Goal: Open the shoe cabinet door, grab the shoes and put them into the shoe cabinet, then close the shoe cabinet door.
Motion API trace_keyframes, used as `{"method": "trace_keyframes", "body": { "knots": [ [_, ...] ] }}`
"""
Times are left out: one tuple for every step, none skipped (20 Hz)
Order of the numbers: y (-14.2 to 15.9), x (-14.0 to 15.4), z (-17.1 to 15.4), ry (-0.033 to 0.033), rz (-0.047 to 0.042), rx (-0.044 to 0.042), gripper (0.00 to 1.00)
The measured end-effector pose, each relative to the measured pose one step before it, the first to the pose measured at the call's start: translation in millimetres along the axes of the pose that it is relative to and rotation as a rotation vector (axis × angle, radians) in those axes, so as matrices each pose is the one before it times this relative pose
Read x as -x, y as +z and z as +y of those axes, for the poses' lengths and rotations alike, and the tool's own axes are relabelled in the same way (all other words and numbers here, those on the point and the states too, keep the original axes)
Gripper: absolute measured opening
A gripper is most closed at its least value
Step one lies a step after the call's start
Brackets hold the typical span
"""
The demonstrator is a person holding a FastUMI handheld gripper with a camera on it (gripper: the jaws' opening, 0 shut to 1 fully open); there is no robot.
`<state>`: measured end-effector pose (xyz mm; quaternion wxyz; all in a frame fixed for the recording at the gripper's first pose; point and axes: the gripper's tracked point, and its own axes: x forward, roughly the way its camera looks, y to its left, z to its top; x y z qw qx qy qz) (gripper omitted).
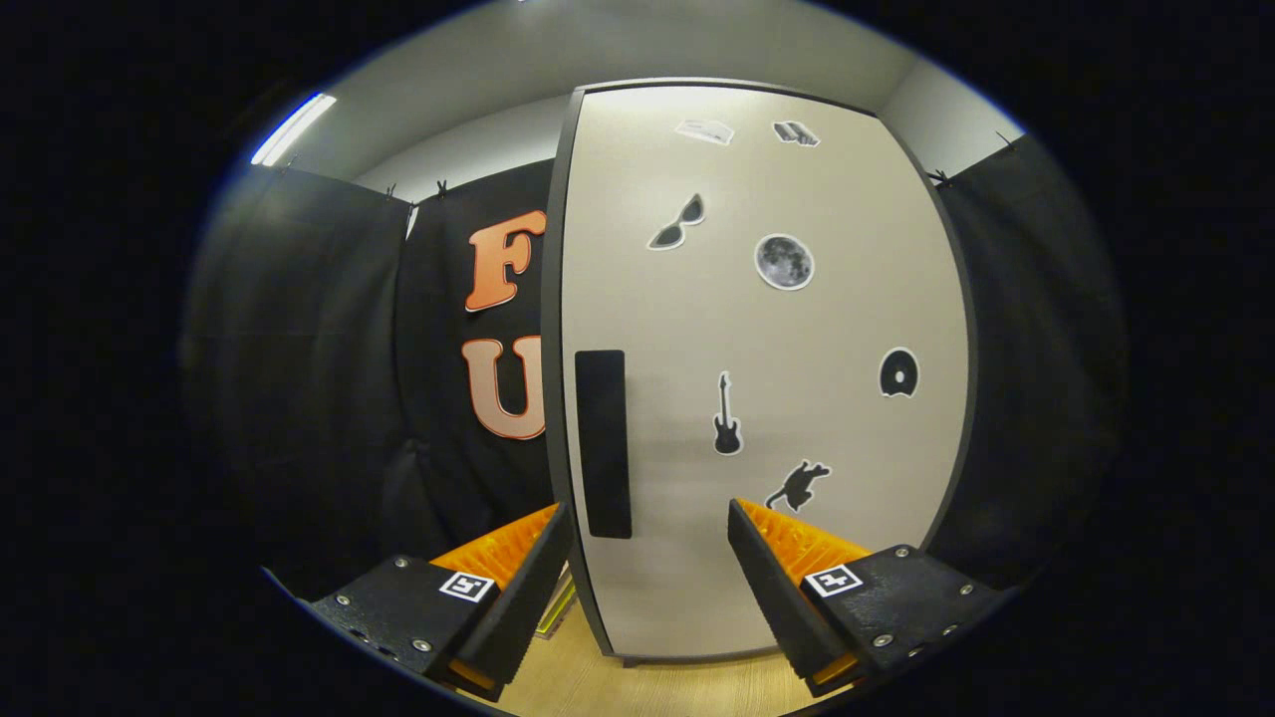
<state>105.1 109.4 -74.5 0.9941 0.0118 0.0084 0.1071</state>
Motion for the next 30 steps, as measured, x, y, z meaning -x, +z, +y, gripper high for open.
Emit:
{"method": "trace_keyframes", "body": {
  "knots": [
    [2.77,14.17,-5.64,-0.01498,-0.00111,0.00279,0.98],
    [3.74,13.68,-4.86,-0.01202,-0.00848,0.00112,0.98],
    [2.51,14.40,-3.19,-0.00183,-0.00111,-0.00449,0.97],
    [2.63,12.91,-5.70,-0.00839,0.00025,-0.00526,0.97],
    [2.42,11.82,-6.76,-0.01608,0.00101,-0.00343,0.97],
    [45.82,8.94,3.44,-0.01655,0.00139,-0.00138,0.97],
    [1.22,12.78,-7.75,-0.01897,-0.00361,0.00054,0.97],
    [0.72,11.43,-8.24,-0.01692,0.00033,0.00429,0.98],
    [1.13,12.07,-6.35,-0.01049,-0.00488,0.00186,0.97],
    [0.30,11.09,-3.33,-0.00646,0.00320,-0.00819,0.98],
    [0.44,11.02,-2.72,-0.00473,0.00285,-0.00956,0.97],
    [1.25,9.24,-3.20,-0.00535,-0.00498,-0.00759,0.97],
    [-0.48,7.45,-3.72,-0.00689,0.00155,-0.00119,0.97],
    [-1.99,7.54,-3.01,-0.00797,0.00380,0.00388,0.97],
    [-1.46,7.57,-4.50,-0.01340,0.00308,0.01040,0.97],
    [-1.66,6.66,-3.13,-0.00801,0.00144,0.00826,0.97],
    [-1.21,6.84,-1.59,-0.00221,0.00428,0.00063,0.97],
    [-0.83,5.68,-0.10,0.00022,0.00404,-0.00364,0.97],
    [-1.31,5.38,-0.91,0.00039,0.00368,-0.00328,0.97],
    [-1.09,4.19,-1.75,-0.00610,0.00272,0.00496,0.97],
    [-0.19,2.85,-2.03,-0.00245,-0.00308,0.00445,0.97],
    [-0.38,3.22,-0.30,-0.00240,-0.00010,0.00127,0.97],
    [-0.94,2.65,-0.26,0.00136,0.00269,-0.00053,0.97],
    [-0.33,2.15,-0.37,-0.00045,0.00079,-0.00201,0.97],
    [-0.49,1.45,-0.85,0.00099,0.00114,0.00006,0.97],
    [-1.06,1.01,-0.03,-0.00243,0.00114,0.00410,0.97],
    [-0.98,0.60,-1.89,-0.00265,0.00014,0.01135,0.97],
    [0.26,0.48,-0.97,-0.00321,0.00244,0.00583,0.97],
    [0.42,1.91,0.52,0.00362,-0.00081,-0.00190,0.97],
    [0.84,0.12,1.20,0.00401,-0.00347,-0.00564,0.97]
  ]
}}
